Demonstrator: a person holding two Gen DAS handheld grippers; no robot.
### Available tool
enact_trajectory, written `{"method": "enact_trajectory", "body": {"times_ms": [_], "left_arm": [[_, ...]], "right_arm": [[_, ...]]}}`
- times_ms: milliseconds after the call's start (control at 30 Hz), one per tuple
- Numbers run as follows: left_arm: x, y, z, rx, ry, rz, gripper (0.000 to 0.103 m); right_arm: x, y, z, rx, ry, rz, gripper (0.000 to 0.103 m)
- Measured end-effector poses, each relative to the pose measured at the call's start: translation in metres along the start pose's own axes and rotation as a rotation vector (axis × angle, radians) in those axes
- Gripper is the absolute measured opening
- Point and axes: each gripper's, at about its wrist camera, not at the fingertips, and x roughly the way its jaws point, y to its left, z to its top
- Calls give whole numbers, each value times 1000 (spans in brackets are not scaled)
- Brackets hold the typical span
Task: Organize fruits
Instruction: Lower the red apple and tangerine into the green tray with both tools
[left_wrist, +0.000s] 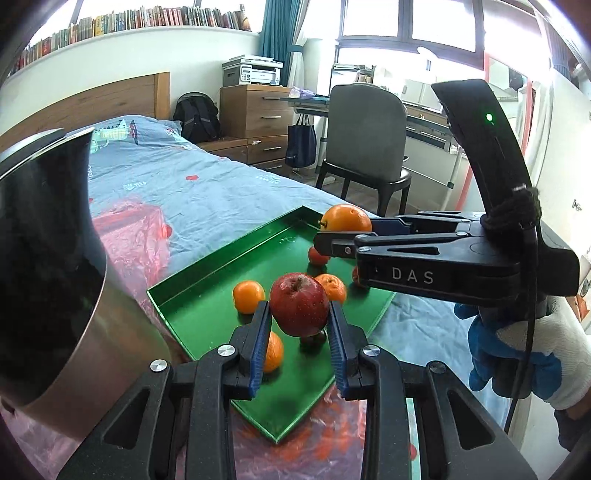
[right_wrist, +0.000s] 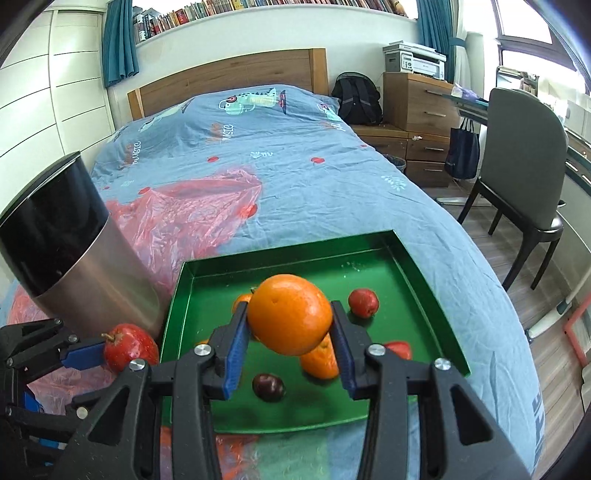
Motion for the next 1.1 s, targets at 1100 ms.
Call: {"method": "enact_trajectory", "body": {"times_ms": [1100], "left_arm": [[105,-17,5,73,160,18,26]], "right_arm": [[150,-53,28,0,244,-90,79]]}}
